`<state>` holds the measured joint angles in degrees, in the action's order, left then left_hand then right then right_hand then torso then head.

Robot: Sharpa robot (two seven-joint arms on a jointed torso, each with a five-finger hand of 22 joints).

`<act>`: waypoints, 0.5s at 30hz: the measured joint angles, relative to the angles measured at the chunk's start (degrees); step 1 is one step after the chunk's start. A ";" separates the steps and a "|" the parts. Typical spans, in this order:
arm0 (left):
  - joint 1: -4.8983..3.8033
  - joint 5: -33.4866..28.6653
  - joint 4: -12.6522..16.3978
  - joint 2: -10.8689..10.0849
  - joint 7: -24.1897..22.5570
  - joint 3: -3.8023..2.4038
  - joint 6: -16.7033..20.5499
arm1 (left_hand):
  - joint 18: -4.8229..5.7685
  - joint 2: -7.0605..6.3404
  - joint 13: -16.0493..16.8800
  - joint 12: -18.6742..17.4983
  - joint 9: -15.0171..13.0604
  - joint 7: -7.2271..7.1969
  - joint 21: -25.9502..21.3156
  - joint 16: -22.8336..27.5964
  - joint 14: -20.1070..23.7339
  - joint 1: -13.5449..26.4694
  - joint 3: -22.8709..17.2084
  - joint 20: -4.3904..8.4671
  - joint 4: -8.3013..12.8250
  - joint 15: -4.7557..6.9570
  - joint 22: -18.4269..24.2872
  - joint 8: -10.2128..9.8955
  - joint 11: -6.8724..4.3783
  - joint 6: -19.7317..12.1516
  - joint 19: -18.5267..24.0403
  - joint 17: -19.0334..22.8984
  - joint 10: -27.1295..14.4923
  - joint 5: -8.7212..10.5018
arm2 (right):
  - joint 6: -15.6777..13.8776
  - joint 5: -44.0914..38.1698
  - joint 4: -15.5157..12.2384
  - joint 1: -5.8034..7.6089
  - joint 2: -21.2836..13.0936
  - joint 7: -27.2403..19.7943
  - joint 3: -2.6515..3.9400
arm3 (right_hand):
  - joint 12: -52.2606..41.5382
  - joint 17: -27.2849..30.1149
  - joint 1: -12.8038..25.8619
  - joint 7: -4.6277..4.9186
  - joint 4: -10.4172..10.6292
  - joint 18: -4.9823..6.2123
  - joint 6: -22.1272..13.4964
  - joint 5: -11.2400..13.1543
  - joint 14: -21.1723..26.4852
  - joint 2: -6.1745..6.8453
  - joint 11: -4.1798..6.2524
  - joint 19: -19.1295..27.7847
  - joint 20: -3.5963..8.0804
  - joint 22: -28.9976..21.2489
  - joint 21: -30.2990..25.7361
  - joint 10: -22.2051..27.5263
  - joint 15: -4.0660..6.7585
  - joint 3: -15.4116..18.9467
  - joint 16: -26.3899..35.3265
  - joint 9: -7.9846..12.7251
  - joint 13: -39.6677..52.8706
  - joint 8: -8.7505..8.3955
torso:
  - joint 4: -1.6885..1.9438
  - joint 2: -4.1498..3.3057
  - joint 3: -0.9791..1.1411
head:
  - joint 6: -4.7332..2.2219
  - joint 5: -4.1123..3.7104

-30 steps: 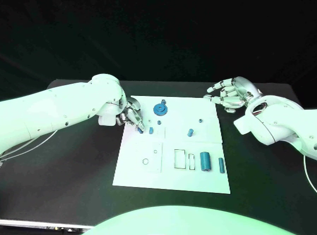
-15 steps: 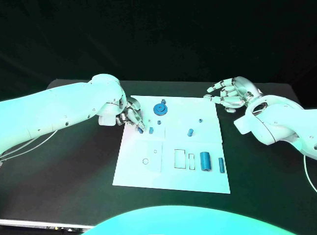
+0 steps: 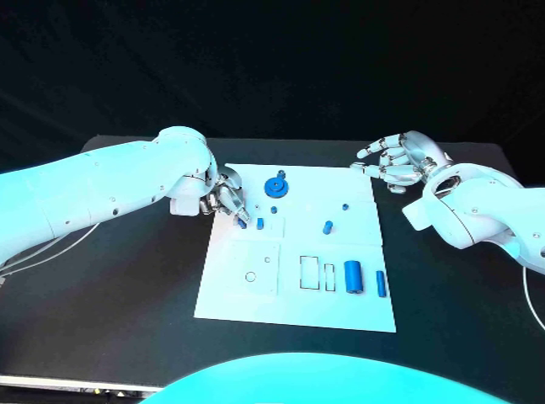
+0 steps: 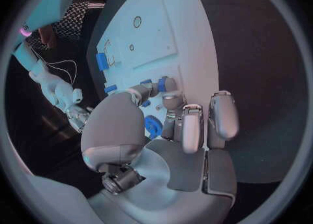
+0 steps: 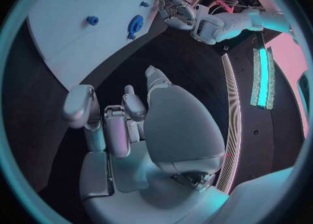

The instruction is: Assemble the parts on the task board

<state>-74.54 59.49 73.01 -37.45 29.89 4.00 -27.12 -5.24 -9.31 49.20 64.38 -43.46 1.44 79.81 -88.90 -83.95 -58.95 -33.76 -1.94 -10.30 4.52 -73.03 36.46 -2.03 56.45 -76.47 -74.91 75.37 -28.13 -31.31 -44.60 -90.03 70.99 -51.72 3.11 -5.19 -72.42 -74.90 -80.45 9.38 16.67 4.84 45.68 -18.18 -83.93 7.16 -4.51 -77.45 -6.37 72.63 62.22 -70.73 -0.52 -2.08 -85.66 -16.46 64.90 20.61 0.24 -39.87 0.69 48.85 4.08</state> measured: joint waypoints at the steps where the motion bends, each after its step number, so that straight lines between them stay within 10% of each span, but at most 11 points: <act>1: 0.00 -0.01 0.00 -0.01 0.00 0.00 -0.02 | 0.00 0.01 0.00 0.00 0.00 0.00 0.00 0.00 0.00 -0.01 0.00 0.00 0.00 0.00 -0.02 0.00 0.00 0.00 0.00 0.00 0.00 0.00 | 0.00 0.00 0.00 0.00 0.00 0.00 0.00 | 0.00 0.00 0.00 0.00 0.00 0.00 0.00 0.00 0.00 0.00 0.00 0.00 0.00 0.00 0.00 0.00 0.00 0.00 0.00 0.00 0.00 0.00 | -0.01 0.00 0.00 | 0.03 0.01; 15: -0.02 -0.21 0.20 -0.15 -0.13 -0.03 -0.24 | 0.00 -0.69 0.37 0.00 -0.30 0.12 0.00 0.00 0.00 -2.84 -1.61 0.00 0.35 0.00 -0.17 -0.35 -0.13 -0.10 0.00 0.00 0.16 -0.24 | 0.00 0.00 0.01 0.00 -0.01 0.00 0.00 | 0.00 -0.03 0.00 0.00 -0.16 0.00 0.00 0.00 0.00 0.00 0.00 0.00 0.00 0.00 0.00 0.00 0.00 -0.16 0.00 0.06 0.00 0.00 | 0.01 -0.01 0.01 | 0.12 0.07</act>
<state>-74.56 59.28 73.21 -37.60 29.76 3.97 -27.36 -5.23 -10.00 49.57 64.38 -43.76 1.56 79.81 -88.90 -83.95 -61.78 -35.37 -1.94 -9.95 4.51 -73.20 36.11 -2.16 56.34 -76.47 -74.91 75.53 -28.38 -31.31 -44.61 -90.03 70.99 -51.73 3.11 -5.19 -72.42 -74.94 -80.45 9.38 16.51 4.84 45.68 -18.18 -83.93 7.16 -4.51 -77.45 -6.37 72.64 62.22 -70.73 -0.52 -2.25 -85.66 -16.40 64.90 20.61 0.25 -39.88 0.69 48.96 4.15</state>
